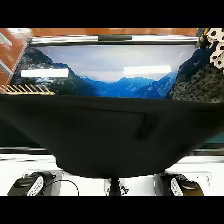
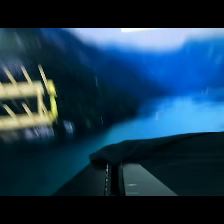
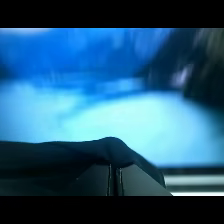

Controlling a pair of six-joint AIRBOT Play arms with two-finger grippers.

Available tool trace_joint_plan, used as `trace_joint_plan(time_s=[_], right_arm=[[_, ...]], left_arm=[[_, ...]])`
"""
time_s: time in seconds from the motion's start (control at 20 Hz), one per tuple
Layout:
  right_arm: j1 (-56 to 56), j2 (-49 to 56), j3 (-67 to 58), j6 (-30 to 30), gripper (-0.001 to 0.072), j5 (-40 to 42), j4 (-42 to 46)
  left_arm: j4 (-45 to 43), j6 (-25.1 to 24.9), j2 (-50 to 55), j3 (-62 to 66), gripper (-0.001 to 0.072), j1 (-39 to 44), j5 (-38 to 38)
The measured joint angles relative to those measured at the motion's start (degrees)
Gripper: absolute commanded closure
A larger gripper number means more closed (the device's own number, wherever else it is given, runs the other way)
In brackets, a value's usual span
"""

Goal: Fold the shirts.

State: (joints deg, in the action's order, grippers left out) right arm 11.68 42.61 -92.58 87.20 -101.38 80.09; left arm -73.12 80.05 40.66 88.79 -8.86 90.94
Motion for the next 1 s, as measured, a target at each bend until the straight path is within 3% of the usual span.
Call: trace_joint_plan(time_s=[0.25,0.6,0.8,1.0], right_arm=[[0.0,13.5,16.0,-1.0,0.0652,22.8,-3.4],[-2.6,36.4,19.9,-4.0,0.0651,56.5,-18.8],[-6.8,43.7,20.3,-8.3,0.0652,69.5,-20.7],[-8.7,47.2,20.4,-10.3,0.0651,76.3,-19.1]], left_arm=[[1.1,-0.9,15.1,-9.9,0.067,0.0,-14.0],[7.9,-4.7,38.4,-11.5,0.0669,1.1,-34.0],[9.6,-5.7,45.9,-11.6,0.0669,1.7,-41.3],[10.4,-6.2,50.7,-11.6,0.0669,2.4,-45.6]])
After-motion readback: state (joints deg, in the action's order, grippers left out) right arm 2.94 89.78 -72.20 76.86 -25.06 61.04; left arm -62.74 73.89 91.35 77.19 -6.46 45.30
